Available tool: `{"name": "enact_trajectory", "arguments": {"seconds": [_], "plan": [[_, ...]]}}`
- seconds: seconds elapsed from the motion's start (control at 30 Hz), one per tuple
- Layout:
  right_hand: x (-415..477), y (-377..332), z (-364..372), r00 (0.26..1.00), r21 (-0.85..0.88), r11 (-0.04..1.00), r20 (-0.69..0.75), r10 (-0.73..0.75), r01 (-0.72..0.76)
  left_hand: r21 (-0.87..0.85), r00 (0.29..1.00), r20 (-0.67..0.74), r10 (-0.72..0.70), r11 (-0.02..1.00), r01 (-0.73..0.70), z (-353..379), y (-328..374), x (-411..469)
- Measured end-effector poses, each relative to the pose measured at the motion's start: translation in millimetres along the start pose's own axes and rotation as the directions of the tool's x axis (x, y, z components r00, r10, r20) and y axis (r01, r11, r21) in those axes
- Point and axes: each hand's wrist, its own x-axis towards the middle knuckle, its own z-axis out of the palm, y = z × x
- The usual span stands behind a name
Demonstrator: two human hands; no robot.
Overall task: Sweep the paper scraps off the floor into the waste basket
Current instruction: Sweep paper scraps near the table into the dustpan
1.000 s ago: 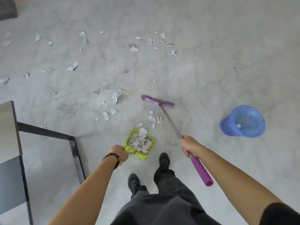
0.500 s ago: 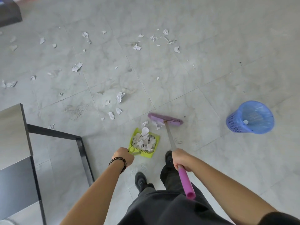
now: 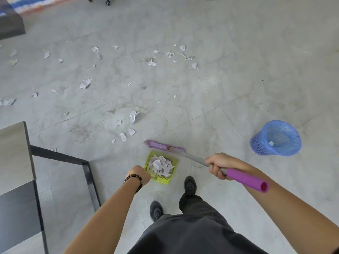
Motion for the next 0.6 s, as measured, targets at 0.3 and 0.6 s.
{"name": "enact_trajectory", "arguments": {"seconds": [0.3,0.6], "plan": [[48.2,-4.0,66.2,0.927,-0.503,0.835,-0.157,-0.34,0.222,-0.102,0.998,-0.026,-0.051,0.994,0.048,-0.1,-35.4,1.8],[34.7,16.1,77.3,0.989,-0.338,0.936,-0.069,-0.133,0.102,-0.099,1.0,-0.018,0.001,0.995,-0.003,-8.6,-41.3,4.7]]}}
